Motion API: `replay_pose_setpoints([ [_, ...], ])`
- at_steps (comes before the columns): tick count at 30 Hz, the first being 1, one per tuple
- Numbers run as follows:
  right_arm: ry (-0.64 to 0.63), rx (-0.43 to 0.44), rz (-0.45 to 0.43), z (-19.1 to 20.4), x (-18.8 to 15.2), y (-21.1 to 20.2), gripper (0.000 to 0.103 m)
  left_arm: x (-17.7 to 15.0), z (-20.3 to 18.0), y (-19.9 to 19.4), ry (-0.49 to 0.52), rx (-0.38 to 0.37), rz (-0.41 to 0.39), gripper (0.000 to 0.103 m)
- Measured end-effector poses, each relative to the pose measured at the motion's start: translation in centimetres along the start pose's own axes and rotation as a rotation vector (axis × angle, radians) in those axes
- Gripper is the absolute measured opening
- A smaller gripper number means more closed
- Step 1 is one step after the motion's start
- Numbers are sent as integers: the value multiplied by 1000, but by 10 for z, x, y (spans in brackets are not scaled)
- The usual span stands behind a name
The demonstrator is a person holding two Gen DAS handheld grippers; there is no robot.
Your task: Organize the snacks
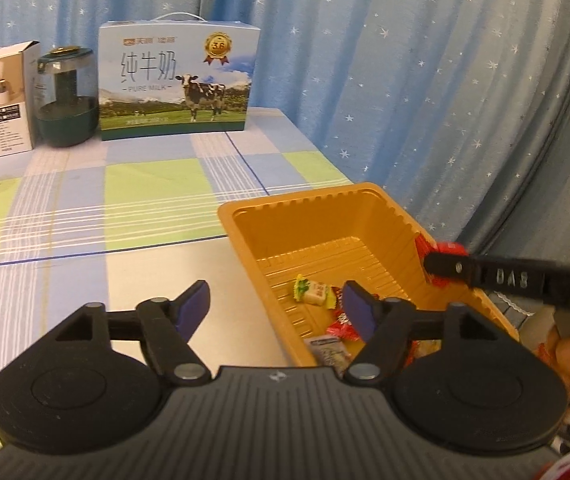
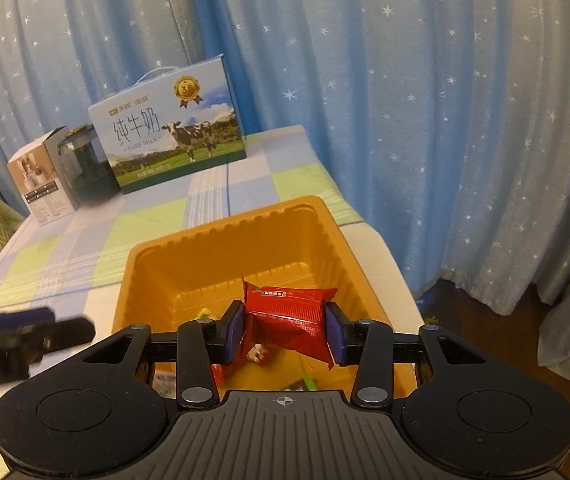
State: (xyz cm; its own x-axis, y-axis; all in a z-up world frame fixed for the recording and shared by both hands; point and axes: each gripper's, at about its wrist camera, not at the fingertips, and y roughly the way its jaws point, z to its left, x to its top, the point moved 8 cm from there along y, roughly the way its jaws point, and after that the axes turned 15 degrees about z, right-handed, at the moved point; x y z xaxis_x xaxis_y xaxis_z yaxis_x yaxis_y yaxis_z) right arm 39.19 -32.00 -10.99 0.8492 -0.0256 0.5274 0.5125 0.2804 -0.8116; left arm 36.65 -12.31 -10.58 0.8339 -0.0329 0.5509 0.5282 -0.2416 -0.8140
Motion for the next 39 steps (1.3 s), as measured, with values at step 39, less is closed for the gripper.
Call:
replay_pose_setpoints([
  [39,81,36,-11,62,-129,-169,85,-136,-7,-173,-129,99,-25,103],
])
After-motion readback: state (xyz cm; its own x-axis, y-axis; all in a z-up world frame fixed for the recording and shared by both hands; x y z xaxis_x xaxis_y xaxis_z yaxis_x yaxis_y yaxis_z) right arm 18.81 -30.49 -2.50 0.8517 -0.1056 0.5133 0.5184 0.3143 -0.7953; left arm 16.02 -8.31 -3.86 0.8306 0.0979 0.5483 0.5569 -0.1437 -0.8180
